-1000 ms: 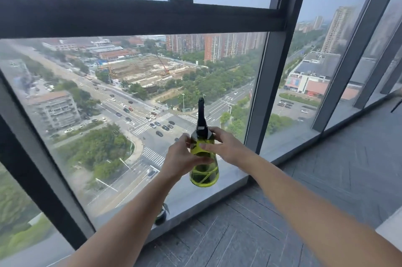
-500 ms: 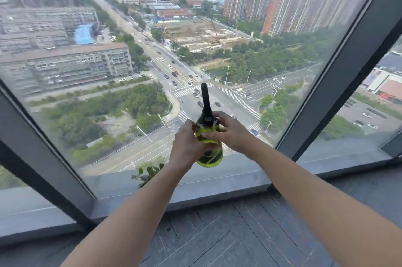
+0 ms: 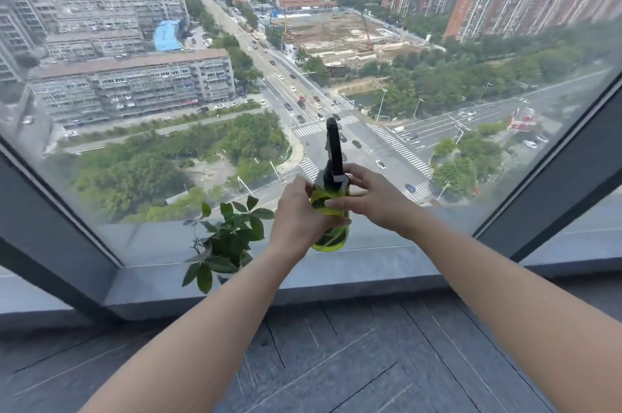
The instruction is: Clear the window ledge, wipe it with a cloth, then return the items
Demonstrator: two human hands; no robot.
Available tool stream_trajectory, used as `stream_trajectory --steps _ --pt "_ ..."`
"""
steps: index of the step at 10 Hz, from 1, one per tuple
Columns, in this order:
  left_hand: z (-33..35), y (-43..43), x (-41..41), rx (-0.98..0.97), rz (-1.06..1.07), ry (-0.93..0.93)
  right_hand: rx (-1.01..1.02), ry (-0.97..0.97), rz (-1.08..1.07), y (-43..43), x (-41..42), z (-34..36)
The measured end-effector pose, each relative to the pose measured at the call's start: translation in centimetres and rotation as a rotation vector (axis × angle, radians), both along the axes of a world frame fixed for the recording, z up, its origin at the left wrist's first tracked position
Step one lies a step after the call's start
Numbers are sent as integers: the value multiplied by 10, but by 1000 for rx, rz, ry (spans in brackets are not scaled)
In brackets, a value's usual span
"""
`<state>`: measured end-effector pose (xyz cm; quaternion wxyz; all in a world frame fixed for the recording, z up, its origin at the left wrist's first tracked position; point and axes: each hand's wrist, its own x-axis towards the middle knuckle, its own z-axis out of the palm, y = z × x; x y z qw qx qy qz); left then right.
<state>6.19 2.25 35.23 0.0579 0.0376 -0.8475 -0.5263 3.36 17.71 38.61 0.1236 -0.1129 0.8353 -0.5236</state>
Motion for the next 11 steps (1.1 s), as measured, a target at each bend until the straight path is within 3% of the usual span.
stream_trajectory --steps 2,5,8,11 --pt "-171 -13 -20 25 56 -56 -1 -69 21 -18 -26 -166" --pt "-310 -31 -66 35 107 -103 -53 -180 -12 -46 -73 -307" --pt "-354 -34 -89 15 126 -134 -19 -191 -18 -54 -92 -341" --pt "-359 -32 -89 -13 81 -153 -116 -236 -12 -50 -84 -355"
